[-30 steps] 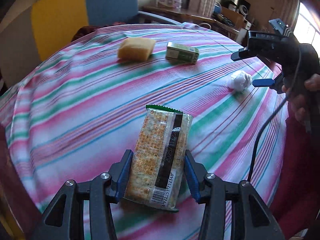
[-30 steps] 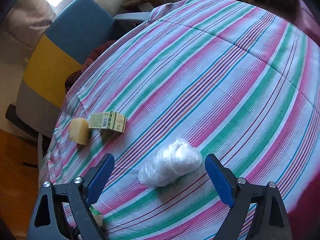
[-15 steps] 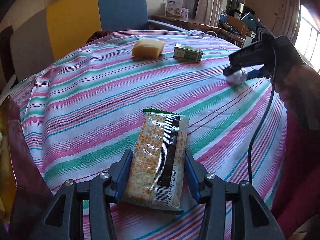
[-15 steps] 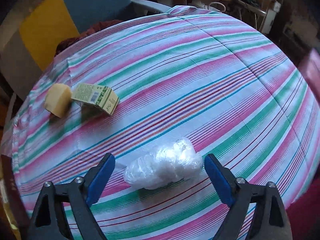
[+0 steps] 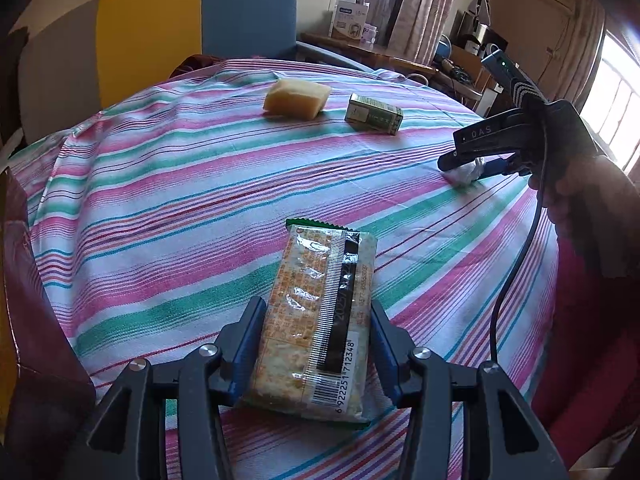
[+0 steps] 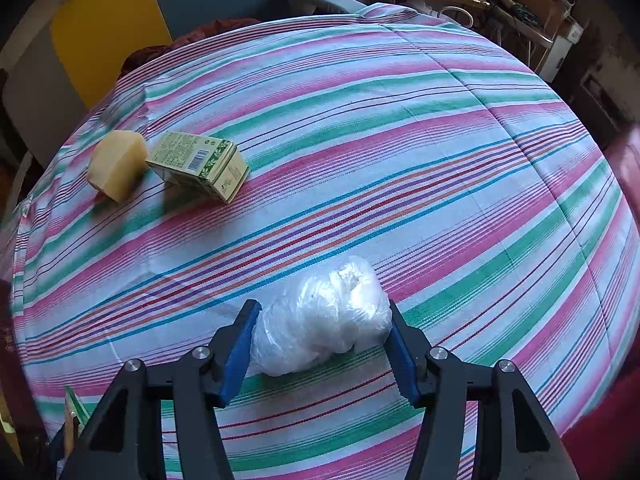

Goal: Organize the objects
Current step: 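Grasp the plastic-wrapped white bundle with the right tool, then lower the cracker packet into the gold tray and release it with the left tool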

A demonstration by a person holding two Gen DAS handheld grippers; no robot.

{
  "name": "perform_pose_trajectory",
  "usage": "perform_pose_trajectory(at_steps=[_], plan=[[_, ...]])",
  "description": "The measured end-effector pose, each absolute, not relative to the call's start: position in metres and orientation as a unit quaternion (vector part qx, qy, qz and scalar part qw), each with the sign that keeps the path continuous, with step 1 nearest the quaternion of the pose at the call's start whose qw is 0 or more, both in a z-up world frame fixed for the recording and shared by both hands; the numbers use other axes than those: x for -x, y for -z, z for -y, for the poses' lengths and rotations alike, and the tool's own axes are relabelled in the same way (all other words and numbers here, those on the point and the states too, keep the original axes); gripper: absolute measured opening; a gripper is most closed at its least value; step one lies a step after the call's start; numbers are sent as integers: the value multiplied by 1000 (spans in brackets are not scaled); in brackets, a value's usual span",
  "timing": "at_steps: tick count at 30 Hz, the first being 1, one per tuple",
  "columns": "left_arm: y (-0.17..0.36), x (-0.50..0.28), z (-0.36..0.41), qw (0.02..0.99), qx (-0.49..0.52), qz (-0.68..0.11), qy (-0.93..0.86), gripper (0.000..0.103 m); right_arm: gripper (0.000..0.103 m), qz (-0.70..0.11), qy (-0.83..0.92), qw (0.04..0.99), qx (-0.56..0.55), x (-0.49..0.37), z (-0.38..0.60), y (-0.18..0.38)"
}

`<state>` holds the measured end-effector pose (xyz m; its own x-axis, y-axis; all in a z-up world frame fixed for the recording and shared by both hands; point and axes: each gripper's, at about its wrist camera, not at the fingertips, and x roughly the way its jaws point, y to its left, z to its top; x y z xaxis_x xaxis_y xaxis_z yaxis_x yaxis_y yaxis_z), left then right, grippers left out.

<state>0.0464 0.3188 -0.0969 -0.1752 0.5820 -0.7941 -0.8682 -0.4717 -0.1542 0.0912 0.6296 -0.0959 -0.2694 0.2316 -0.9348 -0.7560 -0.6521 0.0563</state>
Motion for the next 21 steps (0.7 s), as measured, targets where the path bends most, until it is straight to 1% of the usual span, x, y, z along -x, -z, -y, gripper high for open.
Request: perform_pose_trajectory(at_steps=[9, 12, 16, 19, 20, 21], plan=[[95, -47, -324, 473, 430, -181, -747, 51, 61, -248, -753, 328, 514, -87, -628, 98], [92, -41, -330, 467, 449, -175, -741, 53, 62, -243, -753, 327, 517, -87, -628, 98], [94, -43, -339, 468, 436, -207, -740, 54, 62, -238, -753, 327, 520, -84, -627, 98], [95, -46, -341, 464, 424, -214, -747, 54, 62, -232, -753, 326, 522, -83, -626, 99], [95, -46, -340, 463, 421, -211, -751, 53, 62, -229, -753, 326, 523, -83, -625, 99], [95, -46, -338, 459, 416, -208, -757, 48, 62, -224, -754, 326, 525, -82, -625, 99]])
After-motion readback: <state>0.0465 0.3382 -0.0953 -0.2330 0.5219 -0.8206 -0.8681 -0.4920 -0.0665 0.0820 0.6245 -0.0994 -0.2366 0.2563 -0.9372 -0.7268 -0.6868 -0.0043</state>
